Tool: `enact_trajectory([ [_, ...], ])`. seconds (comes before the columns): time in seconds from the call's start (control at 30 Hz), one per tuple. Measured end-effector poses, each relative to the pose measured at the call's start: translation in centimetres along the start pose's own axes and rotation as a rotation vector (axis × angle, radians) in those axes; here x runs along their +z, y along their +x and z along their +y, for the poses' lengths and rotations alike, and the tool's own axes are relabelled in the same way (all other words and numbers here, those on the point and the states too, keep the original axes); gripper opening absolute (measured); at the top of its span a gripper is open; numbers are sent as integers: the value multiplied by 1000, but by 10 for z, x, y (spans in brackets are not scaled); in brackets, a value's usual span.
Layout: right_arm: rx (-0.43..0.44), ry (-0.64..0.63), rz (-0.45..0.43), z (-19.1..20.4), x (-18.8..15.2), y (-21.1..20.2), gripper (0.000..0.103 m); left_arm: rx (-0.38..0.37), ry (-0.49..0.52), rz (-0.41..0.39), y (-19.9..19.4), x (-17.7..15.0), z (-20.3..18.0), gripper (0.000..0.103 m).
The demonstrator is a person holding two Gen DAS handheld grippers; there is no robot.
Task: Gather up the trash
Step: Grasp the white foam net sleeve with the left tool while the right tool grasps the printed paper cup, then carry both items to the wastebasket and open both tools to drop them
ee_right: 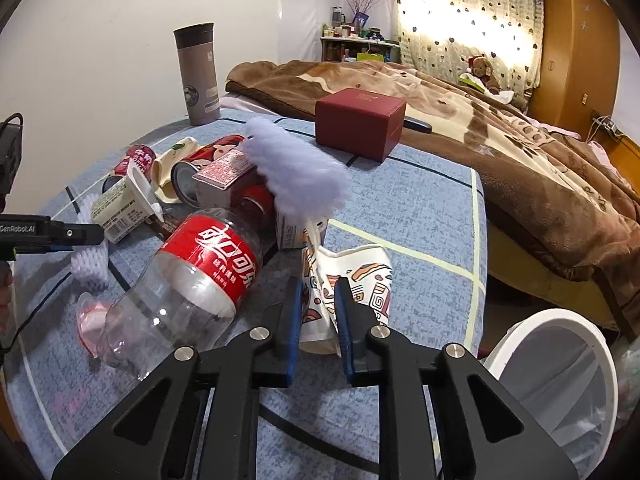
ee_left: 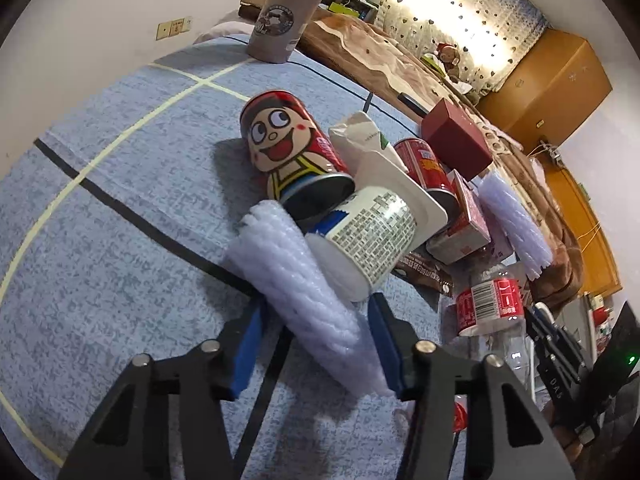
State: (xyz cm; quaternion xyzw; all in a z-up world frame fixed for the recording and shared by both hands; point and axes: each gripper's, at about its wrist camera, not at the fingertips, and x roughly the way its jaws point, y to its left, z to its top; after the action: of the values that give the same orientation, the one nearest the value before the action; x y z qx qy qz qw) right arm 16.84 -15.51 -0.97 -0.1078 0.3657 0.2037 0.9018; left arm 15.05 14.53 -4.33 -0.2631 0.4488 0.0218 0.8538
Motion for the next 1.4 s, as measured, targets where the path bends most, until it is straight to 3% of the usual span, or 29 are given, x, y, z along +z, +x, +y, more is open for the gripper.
enact_trajectory([
  [0.23,7,15,-11,0,-2,-4,15,-15,26,-10,-6,-5,0,35],
  [0.4,12,39,-25,-1,-4,-10,15,-25,44,-18,-14,-7,-1,30],
  [0.57,24,65,-47,-3,-7,-17,14,-13,88,-52,-29,-12,-7,28],
  [0.93,55,133,-84,-6,-15,-31,10,-67,144,-81,-52,-21,-27,28],
  [1.13,72,168,-136,-10,-17,-49,10,-105,228,-105,-69,-27,-54,28],
  [1.4,13,185,-213,-23,-21,-86,10,-182,337,-103,-81,-32,-101,28],
])
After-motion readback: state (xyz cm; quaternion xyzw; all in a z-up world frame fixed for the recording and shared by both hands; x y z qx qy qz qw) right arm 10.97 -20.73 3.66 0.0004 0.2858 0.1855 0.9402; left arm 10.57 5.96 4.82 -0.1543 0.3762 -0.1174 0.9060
